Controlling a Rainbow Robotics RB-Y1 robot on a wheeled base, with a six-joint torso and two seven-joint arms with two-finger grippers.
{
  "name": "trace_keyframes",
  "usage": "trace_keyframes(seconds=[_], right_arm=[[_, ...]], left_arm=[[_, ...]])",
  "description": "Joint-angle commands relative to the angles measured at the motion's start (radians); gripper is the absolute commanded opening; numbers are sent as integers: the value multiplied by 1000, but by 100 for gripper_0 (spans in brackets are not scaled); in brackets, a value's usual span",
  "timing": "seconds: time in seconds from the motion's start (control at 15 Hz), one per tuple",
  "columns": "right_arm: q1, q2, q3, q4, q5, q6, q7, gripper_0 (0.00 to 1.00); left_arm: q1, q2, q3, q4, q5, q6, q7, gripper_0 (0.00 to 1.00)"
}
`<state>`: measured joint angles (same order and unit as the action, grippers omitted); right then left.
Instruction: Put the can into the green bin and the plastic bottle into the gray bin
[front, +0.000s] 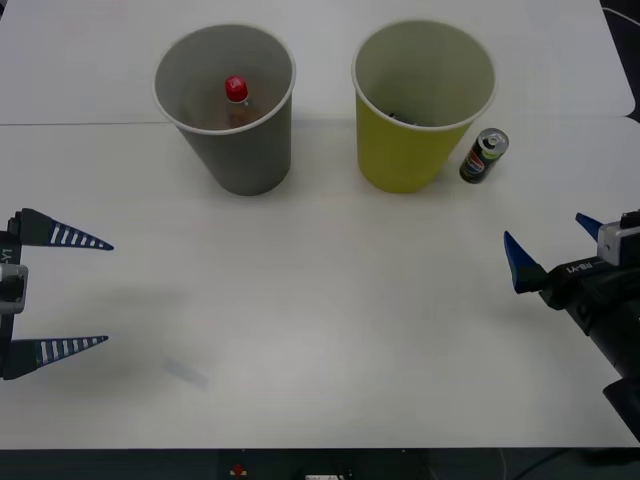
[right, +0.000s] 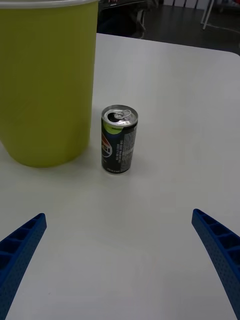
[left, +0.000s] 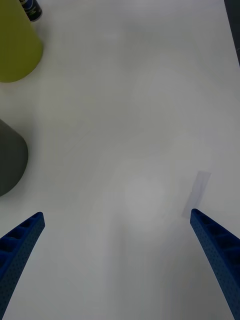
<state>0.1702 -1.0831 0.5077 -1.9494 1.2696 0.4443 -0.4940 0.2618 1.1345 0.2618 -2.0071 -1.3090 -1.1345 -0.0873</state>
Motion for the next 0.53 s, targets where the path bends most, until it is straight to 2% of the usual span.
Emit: trace_keyframes(seconds=[0.07,0.27,0.53], right_arm=[[-80,23,104,95,152,76,-181,100],[-169,84,155,228,303,94,-351,100],[-255,163,179,365,415,94,-471,100]], left_arm=[[0,0,0,0,0,0,0,100],[0,0,0,0,0,0,0,100],[0,0,0,0,0,0,0,100]])
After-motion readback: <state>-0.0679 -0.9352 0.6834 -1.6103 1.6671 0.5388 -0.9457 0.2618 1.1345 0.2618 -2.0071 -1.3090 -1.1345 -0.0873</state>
